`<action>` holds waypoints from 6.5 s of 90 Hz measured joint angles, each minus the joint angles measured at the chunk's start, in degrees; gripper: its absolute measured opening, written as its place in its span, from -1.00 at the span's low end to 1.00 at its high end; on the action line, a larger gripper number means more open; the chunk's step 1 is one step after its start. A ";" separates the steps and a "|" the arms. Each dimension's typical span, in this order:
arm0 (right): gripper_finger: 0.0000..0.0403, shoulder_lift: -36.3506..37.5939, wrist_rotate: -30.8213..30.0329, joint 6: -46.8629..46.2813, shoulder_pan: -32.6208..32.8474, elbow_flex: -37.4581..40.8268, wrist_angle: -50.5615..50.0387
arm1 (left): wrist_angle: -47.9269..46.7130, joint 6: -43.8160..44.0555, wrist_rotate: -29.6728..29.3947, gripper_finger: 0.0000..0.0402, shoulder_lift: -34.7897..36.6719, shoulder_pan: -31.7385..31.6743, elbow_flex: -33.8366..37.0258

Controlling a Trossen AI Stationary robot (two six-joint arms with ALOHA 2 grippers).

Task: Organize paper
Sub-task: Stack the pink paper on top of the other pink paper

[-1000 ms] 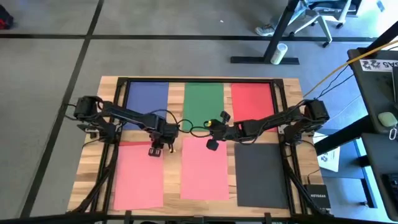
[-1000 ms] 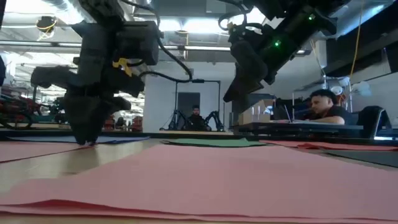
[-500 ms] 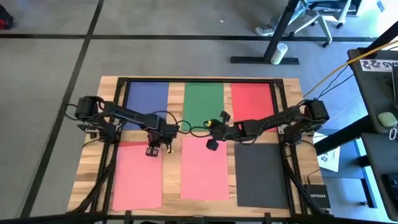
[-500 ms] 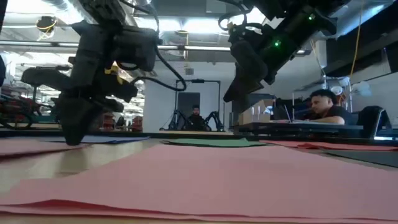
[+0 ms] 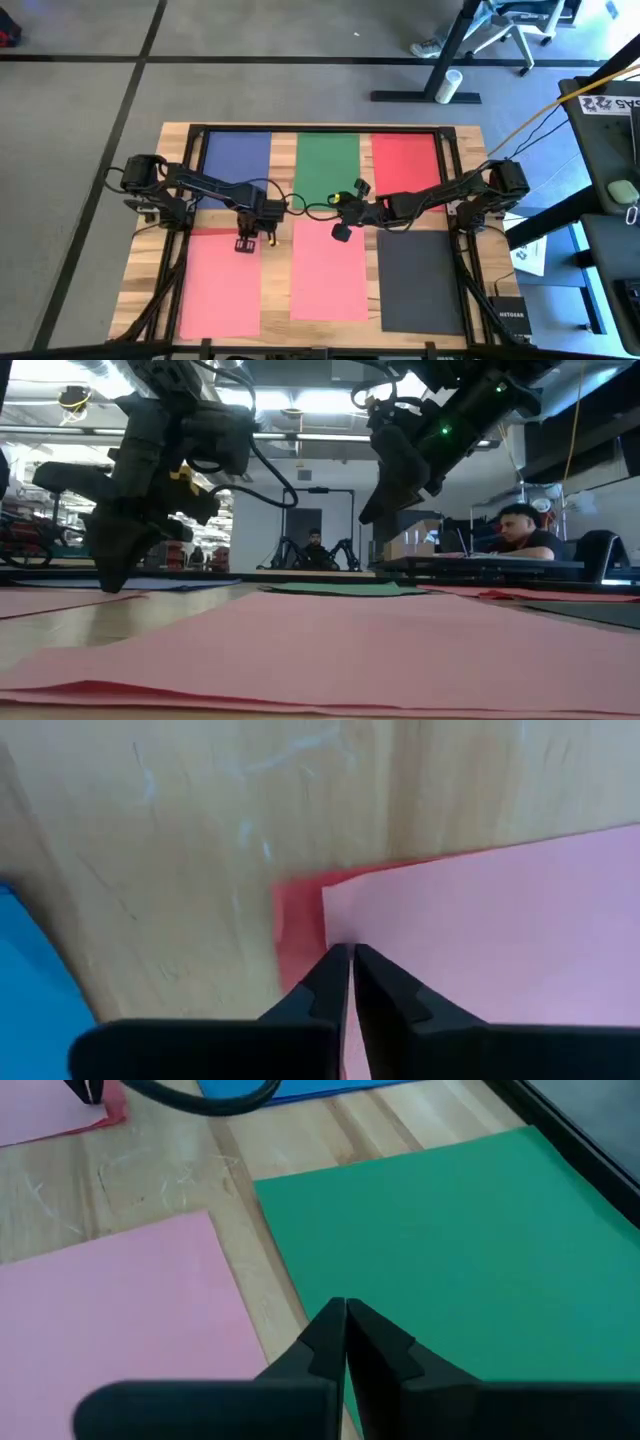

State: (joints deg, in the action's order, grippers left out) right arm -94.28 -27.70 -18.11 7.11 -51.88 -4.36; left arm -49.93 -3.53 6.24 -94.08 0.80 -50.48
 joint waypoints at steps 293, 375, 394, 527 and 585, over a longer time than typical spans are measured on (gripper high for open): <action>-1.00 -0.02 -0.33 0.42 0.01 0.00 0.00 | -3.53 -2.65 -5.08 -0.98 0.09 1.18 -0.70; -1.00 -0.02 -0.41 0.42 0.02 0.00 -0.02 | 1.68 2.22 -3.41 -0.61 0.07 1.29 -1.79; -1.00 -0.02 -0.42 0.44 0.00 0.00 -0.04 | 3.03 2.08 -3.43 -0.56 0.07 1.29 -1.44; -1.00 -0.02 -1.47 1.07 0.12 0.00 -4.61 | 15.04 4.87 1.58 -1.00 0.07 -4.46 -8.79; -1.00 0.00 -0.17 1.70 1.68 0.00 -5.46 | 7.37 -11.97 5.41 -0.54 -2.90 -3.48 -8.76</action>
State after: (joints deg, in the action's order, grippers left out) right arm -94.28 -27.88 -16.40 8.80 -51.88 -9.82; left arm -42.56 -15.50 11.65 -96.98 -2.68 -59.24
